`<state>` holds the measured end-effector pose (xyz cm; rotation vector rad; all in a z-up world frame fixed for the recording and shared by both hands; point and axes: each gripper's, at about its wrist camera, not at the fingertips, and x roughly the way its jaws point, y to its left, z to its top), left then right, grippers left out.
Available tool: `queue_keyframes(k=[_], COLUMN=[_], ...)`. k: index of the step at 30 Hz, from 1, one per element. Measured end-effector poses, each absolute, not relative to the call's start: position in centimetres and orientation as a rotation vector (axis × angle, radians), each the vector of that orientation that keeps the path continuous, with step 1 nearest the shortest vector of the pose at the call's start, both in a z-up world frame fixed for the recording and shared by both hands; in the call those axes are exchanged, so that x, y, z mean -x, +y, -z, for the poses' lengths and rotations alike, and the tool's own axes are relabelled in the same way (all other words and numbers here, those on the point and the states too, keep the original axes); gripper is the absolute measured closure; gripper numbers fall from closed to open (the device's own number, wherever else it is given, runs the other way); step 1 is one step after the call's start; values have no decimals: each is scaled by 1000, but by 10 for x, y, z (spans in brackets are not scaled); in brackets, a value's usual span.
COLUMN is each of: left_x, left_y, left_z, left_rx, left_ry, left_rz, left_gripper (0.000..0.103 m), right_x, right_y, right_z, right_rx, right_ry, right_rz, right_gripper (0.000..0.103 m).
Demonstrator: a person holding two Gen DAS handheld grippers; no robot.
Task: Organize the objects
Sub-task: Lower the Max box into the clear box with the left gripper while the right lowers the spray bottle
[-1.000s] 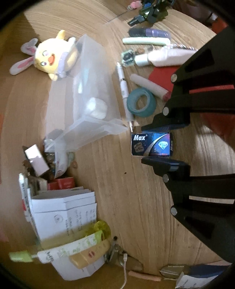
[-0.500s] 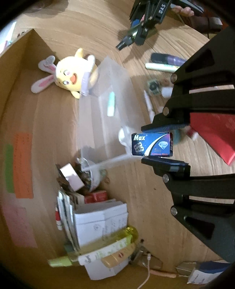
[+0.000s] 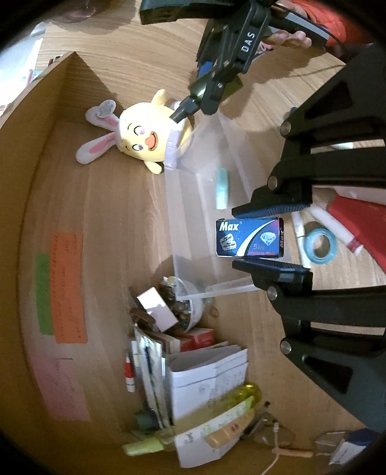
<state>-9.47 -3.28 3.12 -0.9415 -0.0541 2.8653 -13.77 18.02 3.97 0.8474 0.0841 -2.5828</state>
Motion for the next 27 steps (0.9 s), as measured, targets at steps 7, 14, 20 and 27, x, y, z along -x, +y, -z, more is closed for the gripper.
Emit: queue_keyframes(k=[7, 14, 20, 27], left_x=[118, 139, 158, 180], left_y=[-29, -19, -13, -4], left_z=[-40, -41, -31, -9], left_rx=[952, 978, 1045, 1161], left_ry=[-77, -83, -88, -65], left_rz=[-2867, -2862, -2834, -2777], left_gripper=[76, 76, 76, 76], right_x=[166, 192, 212, 233], right_y=[172, 162, 155, 153], right_z=[-52, -53, -37, -12], right_rx=[-816, -825, -869, -978], right_ry=[89, 124, 155, 156], right_rz=[2572, 2562, 2555, 2520], right_gripper=[65, 65, 65, 65])
